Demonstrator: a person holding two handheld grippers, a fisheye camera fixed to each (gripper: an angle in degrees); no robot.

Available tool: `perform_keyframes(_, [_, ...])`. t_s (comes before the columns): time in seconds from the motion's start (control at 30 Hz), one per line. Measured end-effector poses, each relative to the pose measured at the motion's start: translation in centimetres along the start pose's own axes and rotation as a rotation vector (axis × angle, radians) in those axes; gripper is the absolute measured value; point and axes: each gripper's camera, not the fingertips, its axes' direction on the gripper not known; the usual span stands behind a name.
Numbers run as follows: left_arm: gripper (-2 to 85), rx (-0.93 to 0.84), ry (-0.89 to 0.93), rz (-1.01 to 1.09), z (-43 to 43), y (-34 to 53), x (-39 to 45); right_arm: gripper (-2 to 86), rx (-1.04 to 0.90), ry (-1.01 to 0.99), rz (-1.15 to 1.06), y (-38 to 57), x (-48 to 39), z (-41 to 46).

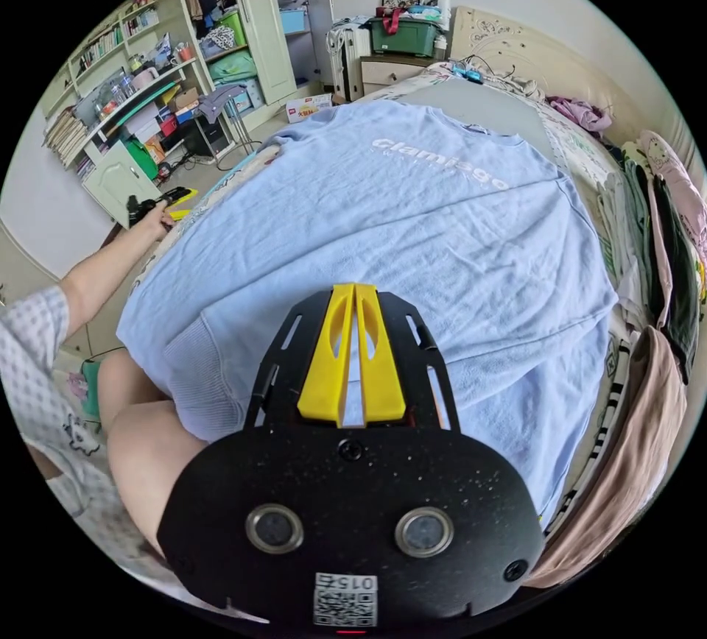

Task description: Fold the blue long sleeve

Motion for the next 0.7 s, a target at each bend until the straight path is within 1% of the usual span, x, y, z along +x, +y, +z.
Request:
perform_keyframes(0.07, [13.5, 0.005, -0.003, -0.019, 2.4, -1.3, -0.5, -0.5, 0.002, -0.024, 0.010, -0.2, 0.7, 0.0])
perform_keyframes(0.17, [13.4, -0.040, 0.028, -0.032, 6.3, -2.7, -0.8, -0.4, 0.003, -0.025, 0.010, -0.5, 1.2, 0.0])
perform_keyframes(0.27, [13.2, -0.172, -0.012, 0.022, 10.2, -3.1, -0.1, -0.4, 0.006, -0.010, 0.004, -0.9, 1.4, -0.1])
perform_keyframes(0.3, [12.4, -0.198, -0.065, 0.055, 10.8, -2.9, 0.3, -0.4, 0.006, 0.004, -0.002, -1.0, 1.4, -0.2])
perform_keyframes(0.33, [11.8, -0.196, -0.079, 0.065, 10.8, -2.8, 0.5, -0.4, 0.007, 0.011, -0.006, -1.1, 1.4, -0.2])
perform_keyframes(0.43, [8.6, -0.128, -0.039, 0.071, 8.9, -1.7, 1.3, -0.4, 0.007, 0.050, -0.022, -1.6, 1.3, -0.6])
perform_keyframes(0.5, [7.2, -0.001, -0.058, 0.154, 5.1, 0.5, 4.2, -0.5, 0.008, 0.077, -0.034, -1.9, 1.4, -1.0])
perform_keyframes(0.53, [6.9, 0.028, -0.065, 0.190, 4.0, 1.2, 5.2, -0.5, 0.008, 0.086, -0.038, -2.0, 1.4, -1.1])
perform_keyframes(0.63, [6.4, 0.105, -0.038, 0.382, -1.7, 5.1, 11.3, -0.5, 0.007, 0.143, -0.063, -2.5, 1.1, -1.8])
perform_keyframes(0.7, [6.4, 0.183, 0.043, 0.591, -7.5, 10.3, 17.6, -0.5, 0.008, 0.188, -0.082, -2.9, 1.0, -2.4])
